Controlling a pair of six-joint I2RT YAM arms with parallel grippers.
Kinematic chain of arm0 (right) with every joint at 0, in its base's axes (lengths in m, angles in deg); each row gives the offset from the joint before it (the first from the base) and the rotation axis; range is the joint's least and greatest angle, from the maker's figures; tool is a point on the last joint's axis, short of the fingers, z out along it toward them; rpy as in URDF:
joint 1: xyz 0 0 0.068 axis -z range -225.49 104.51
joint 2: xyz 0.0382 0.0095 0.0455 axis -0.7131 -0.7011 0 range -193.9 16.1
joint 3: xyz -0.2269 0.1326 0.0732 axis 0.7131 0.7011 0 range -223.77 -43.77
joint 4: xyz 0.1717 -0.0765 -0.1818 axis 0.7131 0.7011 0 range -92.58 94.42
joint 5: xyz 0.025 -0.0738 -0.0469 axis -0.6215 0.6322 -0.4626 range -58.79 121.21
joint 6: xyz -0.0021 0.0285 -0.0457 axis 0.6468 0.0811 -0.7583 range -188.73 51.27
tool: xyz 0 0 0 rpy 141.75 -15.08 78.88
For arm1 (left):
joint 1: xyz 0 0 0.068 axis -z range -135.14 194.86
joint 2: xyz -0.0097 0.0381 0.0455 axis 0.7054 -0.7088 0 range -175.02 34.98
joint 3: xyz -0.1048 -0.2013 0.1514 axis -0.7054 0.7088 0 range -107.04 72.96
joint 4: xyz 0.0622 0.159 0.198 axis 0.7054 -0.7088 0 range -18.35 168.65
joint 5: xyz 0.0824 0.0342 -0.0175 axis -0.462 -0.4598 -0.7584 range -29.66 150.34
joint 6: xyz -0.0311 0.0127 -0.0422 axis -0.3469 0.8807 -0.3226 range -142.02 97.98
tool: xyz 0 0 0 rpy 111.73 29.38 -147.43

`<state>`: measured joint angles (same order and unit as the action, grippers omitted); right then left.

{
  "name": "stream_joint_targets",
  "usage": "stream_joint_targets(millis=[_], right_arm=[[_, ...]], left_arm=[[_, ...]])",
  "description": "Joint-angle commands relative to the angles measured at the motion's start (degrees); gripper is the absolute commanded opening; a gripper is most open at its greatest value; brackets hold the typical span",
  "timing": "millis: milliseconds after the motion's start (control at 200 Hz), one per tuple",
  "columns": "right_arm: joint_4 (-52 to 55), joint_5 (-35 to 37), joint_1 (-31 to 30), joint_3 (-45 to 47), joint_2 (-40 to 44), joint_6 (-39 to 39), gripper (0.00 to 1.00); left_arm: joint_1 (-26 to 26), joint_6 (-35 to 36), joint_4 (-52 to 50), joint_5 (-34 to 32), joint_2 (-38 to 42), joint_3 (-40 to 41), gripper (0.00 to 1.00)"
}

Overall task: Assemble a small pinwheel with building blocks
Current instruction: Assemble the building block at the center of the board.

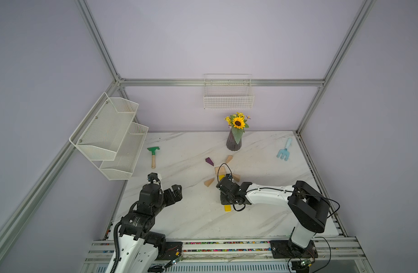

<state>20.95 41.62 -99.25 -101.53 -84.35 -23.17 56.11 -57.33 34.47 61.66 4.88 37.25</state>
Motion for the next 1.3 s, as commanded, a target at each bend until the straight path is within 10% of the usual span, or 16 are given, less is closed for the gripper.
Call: stream_joint_targets(millis=[0,1295], right_arm=[[-1.02,-0.13,0.8,-1.52,-1.59,-1.28,0.36],[-1.54,-0.75,3.4,-2.72,-4.76,-3.4,0.38]], left_arm=[[-0.35,0.78,1.92,0.35,0.47,0.2,1.0],[-0.35,0.86,2.77,1.0,0.78,0.81,1.0]])
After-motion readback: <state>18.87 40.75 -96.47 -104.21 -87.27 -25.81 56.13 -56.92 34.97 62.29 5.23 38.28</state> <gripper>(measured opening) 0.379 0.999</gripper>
